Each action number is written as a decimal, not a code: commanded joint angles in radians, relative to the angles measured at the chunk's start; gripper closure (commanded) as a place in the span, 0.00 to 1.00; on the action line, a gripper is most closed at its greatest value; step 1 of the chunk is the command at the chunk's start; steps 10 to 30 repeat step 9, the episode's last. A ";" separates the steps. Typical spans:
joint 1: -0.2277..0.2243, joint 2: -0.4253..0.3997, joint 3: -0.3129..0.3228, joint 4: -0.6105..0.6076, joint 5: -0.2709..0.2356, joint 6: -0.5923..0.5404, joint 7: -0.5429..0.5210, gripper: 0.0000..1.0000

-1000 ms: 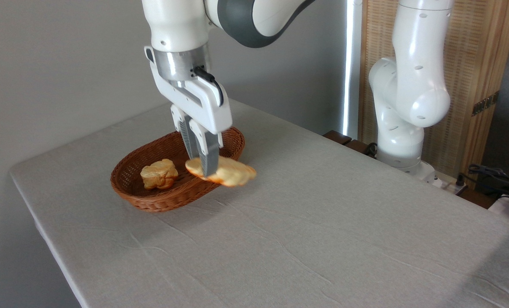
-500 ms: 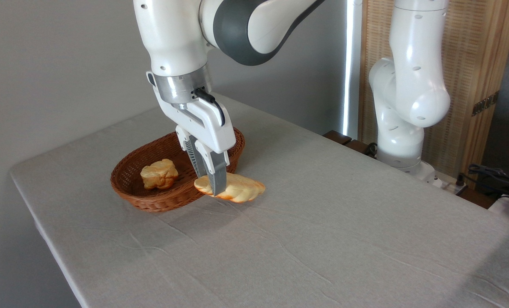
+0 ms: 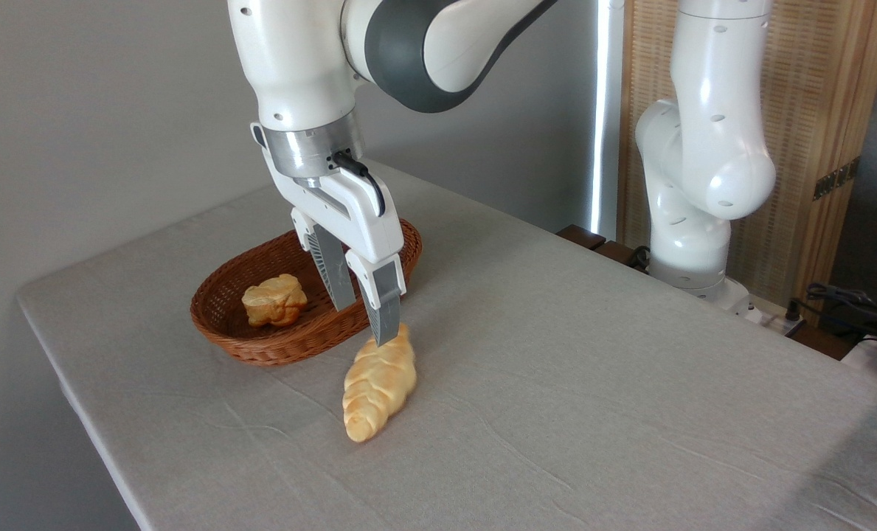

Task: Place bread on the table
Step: 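Move the croissant past the basket rim and lower it onto the table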

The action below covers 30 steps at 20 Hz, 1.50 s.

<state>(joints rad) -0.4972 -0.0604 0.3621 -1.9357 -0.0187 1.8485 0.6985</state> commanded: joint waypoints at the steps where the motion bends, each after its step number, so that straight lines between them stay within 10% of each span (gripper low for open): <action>1: -0.007 -0.030 -0.002 0.044 0.013 -0.012 0.002 0.00; 30: -0.004 -0.024 0.011 0.109 0.013 -0.075 -0.112 0.00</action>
